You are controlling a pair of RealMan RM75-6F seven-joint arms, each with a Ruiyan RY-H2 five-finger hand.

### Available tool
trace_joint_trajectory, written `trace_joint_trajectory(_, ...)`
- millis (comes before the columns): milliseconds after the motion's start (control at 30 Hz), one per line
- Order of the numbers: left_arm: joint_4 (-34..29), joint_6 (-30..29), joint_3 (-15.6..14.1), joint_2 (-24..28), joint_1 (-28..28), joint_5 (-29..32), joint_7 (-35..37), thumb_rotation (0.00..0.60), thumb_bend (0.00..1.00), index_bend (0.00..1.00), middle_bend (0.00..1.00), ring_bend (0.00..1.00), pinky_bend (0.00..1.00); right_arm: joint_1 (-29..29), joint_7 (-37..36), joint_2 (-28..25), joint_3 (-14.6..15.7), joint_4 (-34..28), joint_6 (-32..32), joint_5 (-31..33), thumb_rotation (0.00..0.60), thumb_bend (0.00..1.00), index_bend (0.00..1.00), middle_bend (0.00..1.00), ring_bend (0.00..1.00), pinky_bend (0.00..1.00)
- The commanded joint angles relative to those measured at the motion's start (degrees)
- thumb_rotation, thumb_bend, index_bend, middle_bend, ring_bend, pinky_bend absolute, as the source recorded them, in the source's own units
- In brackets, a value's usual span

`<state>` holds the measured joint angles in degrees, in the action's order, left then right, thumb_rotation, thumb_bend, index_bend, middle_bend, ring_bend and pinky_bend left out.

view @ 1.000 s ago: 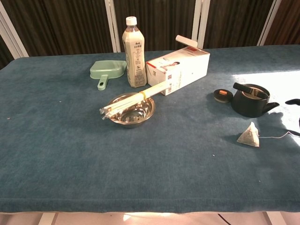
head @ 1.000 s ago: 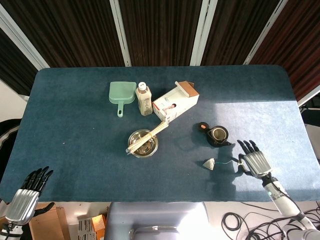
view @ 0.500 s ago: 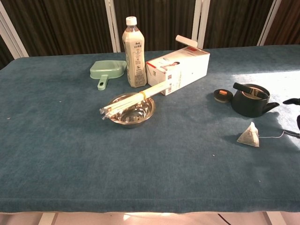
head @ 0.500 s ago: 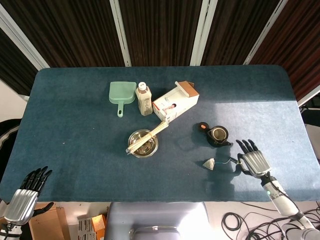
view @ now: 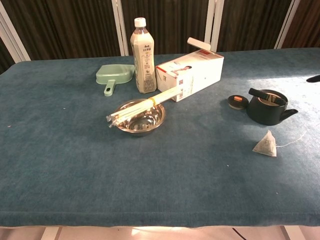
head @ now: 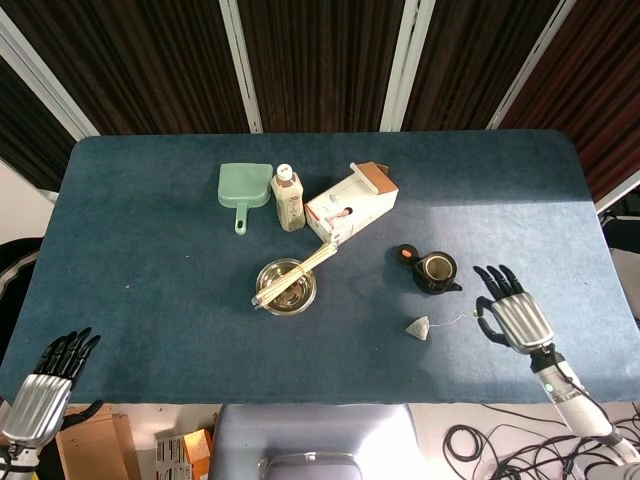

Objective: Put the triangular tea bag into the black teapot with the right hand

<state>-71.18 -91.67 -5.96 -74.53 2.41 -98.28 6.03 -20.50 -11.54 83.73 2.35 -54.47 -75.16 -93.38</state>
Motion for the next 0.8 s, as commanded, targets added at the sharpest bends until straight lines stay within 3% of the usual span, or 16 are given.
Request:
trace_joint_trajectory(33, -6.8, 1.4, 0.6, 4.9, 2.0, -0.8, -3.9, 0.6, 0.01, 0.0, 0.02, 0.0, 0.1, -0.7, 2.4, -4.9, -1.6, -7.9, -3.7, -1.5, 0.6, 0.47, 0.69, 0.03, 0.0, 0.0)
trace_joint_trajectory(267, -17.4, 4.9, 2.2, 11.5, 4.9, 0.0, -9.2, 0.6, 0.02, 0.0, 0.02, 0.0, 0.1, -2.2, 7.7, -11.3, -3.9, -20.5, -4.9, -2.3, 0.6, 0.47, 0.69, 0.04, 0.0, 0.0)
trace_joint_trajectory(433, -26.5, 11.8, 3.6, 16.1, 9.0, 2.0, -12.0, 0.6, 0.02, 0.0, 0.02, 0.0, 0.1, -4.6, 13.3, -17.2, -7.1, -33.9, -3.3, -1.5, 0.6, 0.47, 0.69, 0.04, 0.0, 0.0)
trace_joint_trajectory(600, -28.8, 14.3, 4.8, 17.0, 10.9, 3.3, -13.4, 0.6, 0.02, 0.0, 0.02, 0.0, 0.1, -6.2, 16.8, -19.9, -9.8, -40.3, -0.9, 1.6, 0.6, 0.47, 0.69, 0.04, 0.0, 0.0)
trace_joint_trajectory(800, -28.4, 14.0, 4.2, 15.5, 10.0, 3.7, -17.5, 0.6, 0.02, 0.0, 0.02, 0.0, 0.1, -7.6, 18.5, -21.7, -13.6, -43.5, 1.0, 7.2, 0.6, 0.47, 0.69, 0.04, 0.0, 0.0)
